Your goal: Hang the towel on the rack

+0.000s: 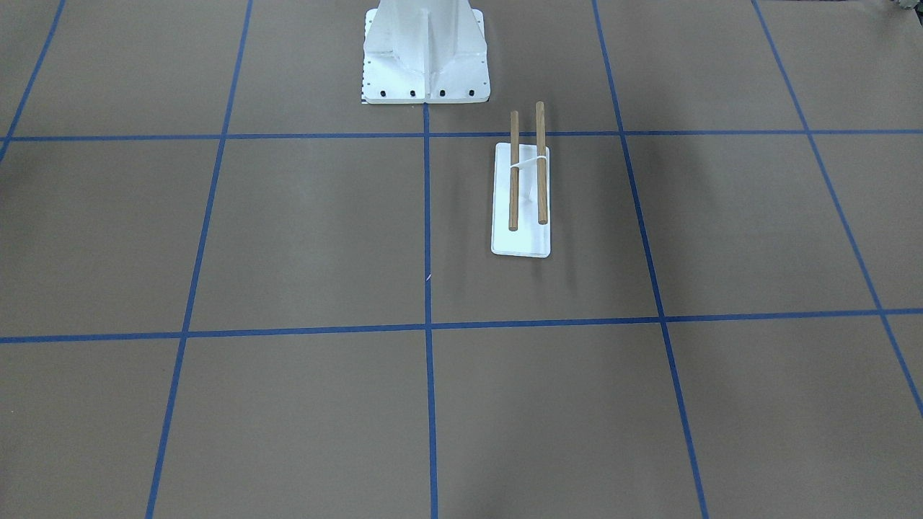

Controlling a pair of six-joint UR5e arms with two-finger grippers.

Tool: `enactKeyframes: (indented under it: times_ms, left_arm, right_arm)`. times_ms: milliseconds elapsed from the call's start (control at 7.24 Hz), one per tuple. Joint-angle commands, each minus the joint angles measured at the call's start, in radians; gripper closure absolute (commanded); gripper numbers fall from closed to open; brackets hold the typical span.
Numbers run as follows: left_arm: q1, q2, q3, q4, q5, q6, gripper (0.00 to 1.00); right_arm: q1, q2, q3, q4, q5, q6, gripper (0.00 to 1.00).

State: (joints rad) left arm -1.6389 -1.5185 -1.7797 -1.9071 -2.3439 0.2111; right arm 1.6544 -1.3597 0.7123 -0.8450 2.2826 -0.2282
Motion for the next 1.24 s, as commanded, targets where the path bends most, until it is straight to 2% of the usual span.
enactKeyframes:
  times_ms: [0, 276, 691, 1105]
  left_arm:
    - [0.001, 0.0, 0.0, -0.003, 0.002, 0.001, 0.02]
    - [-0.001, -0.003, 0.0, -0.009, 0.003, 0.001, 0.02]
    - [0.001, -0.003, 0.002, -0.024, 0.006, -0.001, 0.02]
    - [0.001, -0.005, 0.002, -0.024, 0.006, -0.001, 0.02]
  right_arm:
    - [-0.03, 0.001, -0.001, 0.001, -0.002, 0.035, 0.06]
    - [-0.048, -0.004, -0.004, 0.001, -0.038, 0.035, 0.1]
    - [-0.058, -0.009, -0.019, 0.004, -0.086, 0.033, 0.24]
    - [-0.087, -0.004, -0.024, 0.004, -0.086, 0.035, 0.25]
